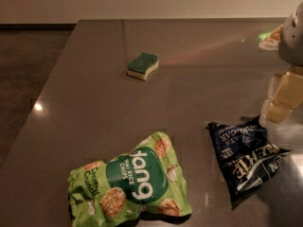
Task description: Move green rice chip bag near sponge
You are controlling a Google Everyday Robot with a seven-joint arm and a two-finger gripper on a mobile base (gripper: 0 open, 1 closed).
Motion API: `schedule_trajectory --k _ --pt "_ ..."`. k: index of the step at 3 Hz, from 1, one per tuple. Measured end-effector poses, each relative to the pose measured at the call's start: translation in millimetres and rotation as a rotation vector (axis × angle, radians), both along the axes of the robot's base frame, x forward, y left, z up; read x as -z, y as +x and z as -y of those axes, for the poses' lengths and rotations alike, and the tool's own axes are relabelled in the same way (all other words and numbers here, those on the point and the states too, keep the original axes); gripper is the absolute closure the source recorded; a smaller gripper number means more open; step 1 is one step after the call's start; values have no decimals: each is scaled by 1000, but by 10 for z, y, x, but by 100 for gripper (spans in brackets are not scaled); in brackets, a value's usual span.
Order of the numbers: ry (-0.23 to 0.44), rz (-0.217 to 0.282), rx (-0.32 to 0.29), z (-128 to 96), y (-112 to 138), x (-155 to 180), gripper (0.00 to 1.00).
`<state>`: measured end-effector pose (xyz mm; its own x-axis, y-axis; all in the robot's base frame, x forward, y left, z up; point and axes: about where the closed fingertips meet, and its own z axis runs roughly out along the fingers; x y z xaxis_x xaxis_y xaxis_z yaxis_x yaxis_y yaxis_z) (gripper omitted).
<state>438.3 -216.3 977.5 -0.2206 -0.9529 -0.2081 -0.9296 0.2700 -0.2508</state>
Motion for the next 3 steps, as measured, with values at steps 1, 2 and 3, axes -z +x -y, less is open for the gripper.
schedule_trajectory --k 1,2,3 --pt "0 0 0 0 0 0 0" --pt "6 0 -18 -67 45 -20 0" --pt "45 -5 -104 -339 97 -23 0"
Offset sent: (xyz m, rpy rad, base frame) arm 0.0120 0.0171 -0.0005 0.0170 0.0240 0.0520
